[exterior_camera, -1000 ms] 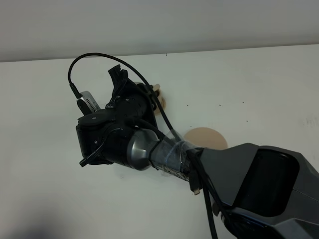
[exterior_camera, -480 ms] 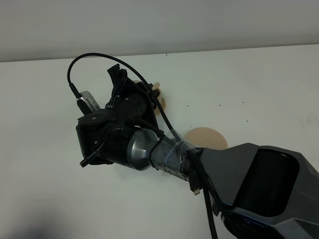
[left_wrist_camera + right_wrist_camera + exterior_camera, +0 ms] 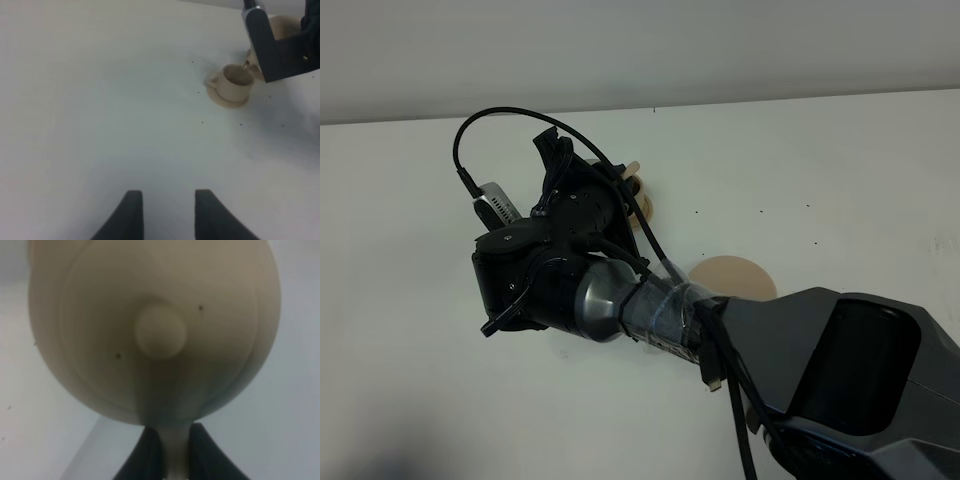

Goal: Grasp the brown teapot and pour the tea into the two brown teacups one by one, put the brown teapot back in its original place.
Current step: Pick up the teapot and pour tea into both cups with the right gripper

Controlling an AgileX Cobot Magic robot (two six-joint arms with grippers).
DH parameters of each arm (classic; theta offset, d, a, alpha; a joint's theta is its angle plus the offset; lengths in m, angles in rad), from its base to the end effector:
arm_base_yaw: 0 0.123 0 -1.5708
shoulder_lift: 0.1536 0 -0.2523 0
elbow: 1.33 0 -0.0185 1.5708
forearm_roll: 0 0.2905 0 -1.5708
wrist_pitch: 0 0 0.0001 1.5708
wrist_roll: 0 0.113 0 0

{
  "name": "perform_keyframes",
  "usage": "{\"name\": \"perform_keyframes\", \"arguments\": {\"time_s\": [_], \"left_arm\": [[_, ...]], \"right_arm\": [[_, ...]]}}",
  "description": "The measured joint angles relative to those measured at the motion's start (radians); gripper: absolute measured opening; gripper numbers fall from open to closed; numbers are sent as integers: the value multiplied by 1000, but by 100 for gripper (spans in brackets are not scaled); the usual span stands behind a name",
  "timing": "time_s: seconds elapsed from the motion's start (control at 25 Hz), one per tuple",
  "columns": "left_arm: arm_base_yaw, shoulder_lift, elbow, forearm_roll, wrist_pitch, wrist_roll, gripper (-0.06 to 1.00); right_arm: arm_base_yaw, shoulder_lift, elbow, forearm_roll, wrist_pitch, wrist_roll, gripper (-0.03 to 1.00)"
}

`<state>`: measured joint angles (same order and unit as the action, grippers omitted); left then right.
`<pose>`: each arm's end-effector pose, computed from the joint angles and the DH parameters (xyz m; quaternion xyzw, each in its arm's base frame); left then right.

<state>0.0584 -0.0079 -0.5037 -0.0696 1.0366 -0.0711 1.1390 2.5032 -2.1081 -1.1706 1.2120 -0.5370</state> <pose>0.0823 -0.0020 0.2908 -0.0534 0.8416 -0.0382 0.5361 0.3107 0.4414 0.1189 -0.7403 0.4231 -0.4923 0.1750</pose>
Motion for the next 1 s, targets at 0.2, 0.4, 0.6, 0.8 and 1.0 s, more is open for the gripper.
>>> {"name": "perform_keyframes", "arguments": {"time_s": [0.2,0.4,0.6,0.8,1.0], "left_arm": [[0,0,0,0,0,0,28],[0,0,0,0,0,0,28],[0,0,0,0,0,0,28],[0,0,0,0,0,0,28],[0,0,0,0,0,0,28]], "right_arm": [[2,0,0,-11,0,-10,11],[4,0,0,-12,0,-17,11],[8,0,0,-16,0,-18,11],[9,0,0,-16,-1,-21,11],[9,0,0,-17,0,-24,11]]}}
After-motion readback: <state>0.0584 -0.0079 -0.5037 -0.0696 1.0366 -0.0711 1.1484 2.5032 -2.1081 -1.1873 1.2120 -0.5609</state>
